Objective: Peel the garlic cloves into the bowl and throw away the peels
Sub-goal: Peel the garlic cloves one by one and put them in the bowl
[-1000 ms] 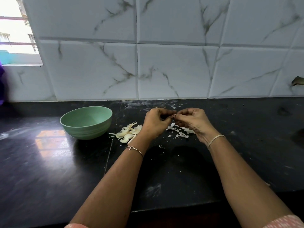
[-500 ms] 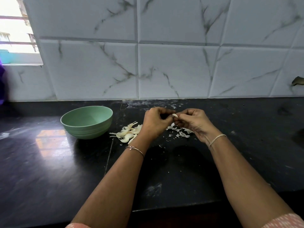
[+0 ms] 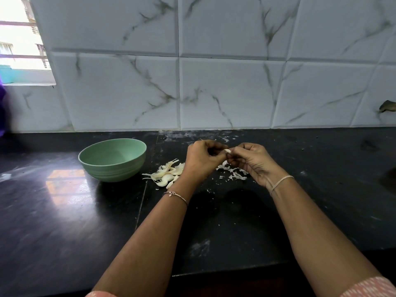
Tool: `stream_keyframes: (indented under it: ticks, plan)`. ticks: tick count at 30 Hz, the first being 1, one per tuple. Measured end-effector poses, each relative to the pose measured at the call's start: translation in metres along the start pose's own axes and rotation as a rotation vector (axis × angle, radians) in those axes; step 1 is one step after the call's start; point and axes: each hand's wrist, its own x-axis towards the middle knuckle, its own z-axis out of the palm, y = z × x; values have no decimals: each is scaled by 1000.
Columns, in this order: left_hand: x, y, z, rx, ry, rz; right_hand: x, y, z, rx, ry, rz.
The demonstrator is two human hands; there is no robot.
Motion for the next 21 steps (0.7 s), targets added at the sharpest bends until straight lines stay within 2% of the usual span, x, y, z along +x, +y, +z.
stream_keyframes:
  ticks: [10,21]
  plan:
    - [-1,1,-1,-31,35,-47,-1,-1,1,32,-18,16]
    - [0,0,1,26,0,-40,0,2,2,-55,8,-10]
